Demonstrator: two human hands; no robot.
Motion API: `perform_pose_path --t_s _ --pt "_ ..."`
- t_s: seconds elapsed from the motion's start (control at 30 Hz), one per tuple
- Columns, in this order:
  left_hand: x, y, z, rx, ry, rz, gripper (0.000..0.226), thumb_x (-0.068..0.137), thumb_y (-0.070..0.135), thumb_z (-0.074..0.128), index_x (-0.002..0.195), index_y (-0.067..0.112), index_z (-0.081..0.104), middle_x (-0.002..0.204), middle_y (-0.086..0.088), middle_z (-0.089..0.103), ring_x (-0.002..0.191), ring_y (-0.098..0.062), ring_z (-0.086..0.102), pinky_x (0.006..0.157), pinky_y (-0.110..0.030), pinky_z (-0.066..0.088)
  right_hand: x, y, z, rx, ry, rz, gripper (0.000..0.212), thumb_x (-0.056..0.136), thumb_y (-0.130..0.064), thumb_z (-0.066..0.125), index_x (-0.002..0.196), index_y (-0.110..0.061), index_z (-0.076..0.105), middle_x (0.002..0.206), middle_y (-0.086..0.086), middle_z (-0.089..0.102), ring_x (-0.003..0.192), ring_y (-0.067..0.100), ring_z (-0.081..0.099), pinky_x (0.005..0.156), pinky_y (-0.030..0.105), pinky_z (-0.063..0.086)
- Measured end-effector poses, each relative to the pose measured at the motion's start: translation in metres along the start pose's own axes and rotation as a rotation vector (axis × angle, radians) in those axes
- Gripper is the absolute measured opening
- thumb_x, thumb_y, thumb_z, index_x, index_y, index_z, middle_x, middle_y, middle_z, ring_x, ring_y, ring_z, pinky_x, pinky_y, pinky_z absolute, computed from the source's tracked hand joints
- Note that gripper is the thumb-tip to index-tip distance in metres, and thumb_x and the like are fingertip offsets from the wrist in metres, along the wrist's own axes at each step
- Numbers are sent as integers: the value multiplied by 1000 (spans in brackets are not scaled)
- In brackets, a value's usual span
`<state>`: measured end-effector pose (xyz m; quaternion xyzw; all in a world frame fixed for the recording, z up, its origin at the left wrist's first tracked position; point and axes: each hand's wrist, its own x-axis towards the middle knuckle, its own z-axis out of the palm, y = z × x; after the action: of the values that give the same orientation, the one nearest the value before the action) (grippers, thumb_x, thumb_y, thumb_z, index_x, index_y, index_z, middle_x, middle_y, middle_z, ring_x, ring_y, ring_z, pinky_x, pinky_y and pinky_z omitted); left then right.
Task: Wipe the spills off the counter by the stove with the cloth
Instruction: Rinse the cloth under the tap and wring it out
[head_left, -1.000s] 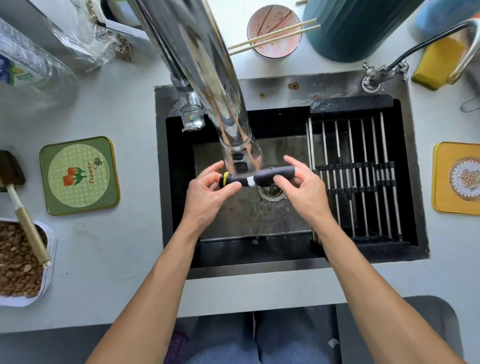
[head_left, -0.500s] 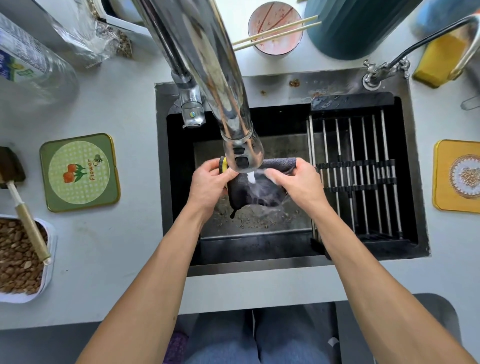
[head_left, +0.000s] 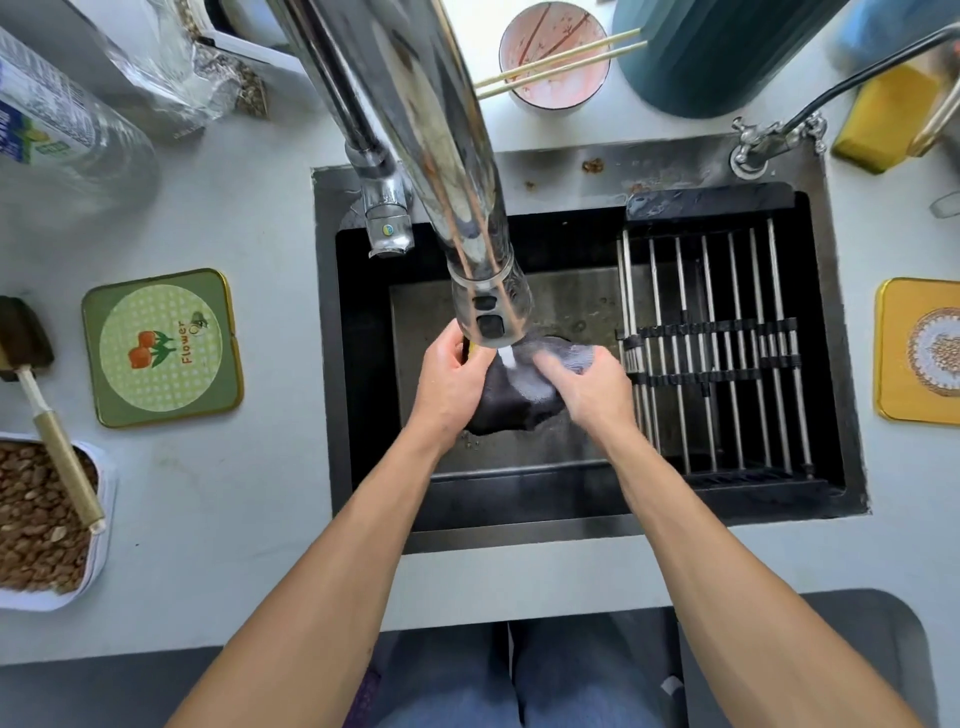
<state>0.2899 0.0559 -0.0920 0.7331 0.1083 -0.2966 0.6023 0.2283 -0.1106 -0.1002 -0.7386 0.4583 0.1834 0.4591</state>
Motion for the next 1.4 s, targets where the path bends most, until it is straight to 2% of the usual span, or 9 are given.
perform_pose_path --t_s 0.13,0.27,0.43,0.53,0.73,0.87,1.13,1.23,1.4 --pt "-12 15 31 -167 50 -38 31 97 35 61 115 14 75 105 2 82 105 -17 77 91 -32 59 -7 -14 14 266 -53 21 65 98 -68 55 129 -11 63 128 8 72 121 29 67 106 49 54" --pt "-28 16 66 176 148 49 32 92 64 47 77 44 67 69 14 66 69 1 60 67 -22 44 -12 -29 28 679 -145 151 45 114 -44 37 107 -12 67 99 3 72 87 14 70 78 30 59" --pt "-5 14 42 334 320 -2 34 97 43 59 77 17 68 73 0 69 64 -13 65 55 -11 36 -28 -47 40 832 -273 259 47 105 -47 57 105 -3 76 87 8 79 73 20 74 73 33 59" --pt "6 11 18 428 365 -89 26 102 22 58 99 3 75 106 -22 77 100 -41 71 64 -22 28 -28 -51 44 828 -239 169 50 108 -46 53 115 -2 76 104 17 81 89 29 76 81 40 62" --pt "-33 19 51 549 376 183 47 101 50 58 83 12 78 82 -17 79 79 -39 74 67 -33 45 -21 -55 45 772 -252 295 36 108 -33 52 77 -17 60 71 0 61 67 18 53 61 31 46" --pt "0 6 21 548 325 -89 37 108 36 54 97 6 74 102 -23 75 103 -45 69 75 -41 42 -34 -45 54 764 -327 318 31 103 -39 61 91 -14 74 83 6 72 69 21 65 64 36 50" --pt "-30 12 46 290 272 -26 46 93 61 46 69 25 59 66 8 63 66 4 60 57 -13 39 -15 -43 43 599 -188 237 41 110 -42 49 77 -22 65 66 -3 70 55 10 64 55 22 50" --pt "-17 19 43 390 218 4 65 82 75 40 83 20 73 80 2 75 73 -6 65 58 -11 40 -19 -39 48 583 -274 208 29 111 -38 46 87 -28 60 83 -4 67 71 12 65 66 30 51" --pt "11 4 7 378 414 -166 39 105 35 58 77 9 62 72 6 59 71 -23 52 68 -32 33 -14 -36 48 504 -288 333 45 88 -43 78 108 -3 72 97 12 81 81 25 79 73 38 64"
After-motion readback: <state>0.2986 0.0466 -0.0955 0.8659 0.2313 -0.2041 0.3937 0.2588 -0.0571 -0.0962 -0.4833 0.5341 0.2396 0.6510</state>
